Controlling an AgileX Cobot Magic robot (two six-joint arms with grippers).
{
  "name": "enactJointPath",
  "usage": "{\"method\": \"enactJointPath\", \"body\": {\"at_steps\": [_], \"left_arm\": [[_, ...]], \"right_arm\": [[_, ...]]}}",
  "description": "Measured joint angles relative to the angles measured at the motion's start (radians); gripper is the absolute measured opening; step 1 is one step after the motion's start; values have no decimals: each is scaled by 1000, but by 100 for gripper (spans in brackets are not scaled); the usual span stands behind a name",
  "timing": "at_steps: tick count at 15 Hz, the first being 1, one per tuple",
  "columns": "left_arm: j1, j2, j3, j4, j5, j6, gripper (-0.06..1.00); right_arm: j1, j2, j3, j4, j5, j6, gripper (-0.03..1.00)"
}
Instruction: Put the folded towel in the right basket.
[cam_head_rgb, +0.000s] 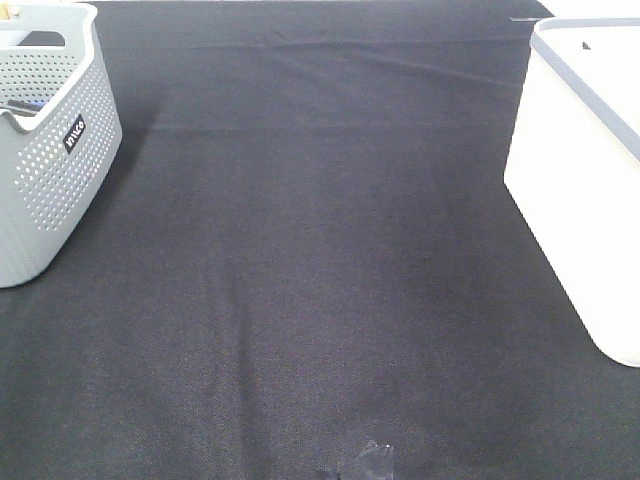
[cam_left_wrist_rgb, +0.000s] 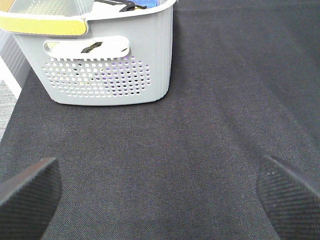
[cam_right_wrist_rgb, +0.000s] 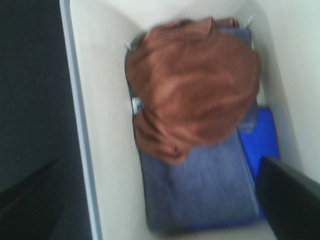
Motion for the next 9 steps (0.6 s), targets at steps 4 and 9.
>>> {"method": "enactJointPath", "body": {"at_steps": [4, 9], "left_arm": [[0, 0, 0, 0, 0, 0, 99], [0, 0, 0, 0, 0, 0, 99]], "right_arm": [[0, -449, 368, 15, -30, -28, 97], [0, -833, 633, 42, -61, -67, 97]]}}
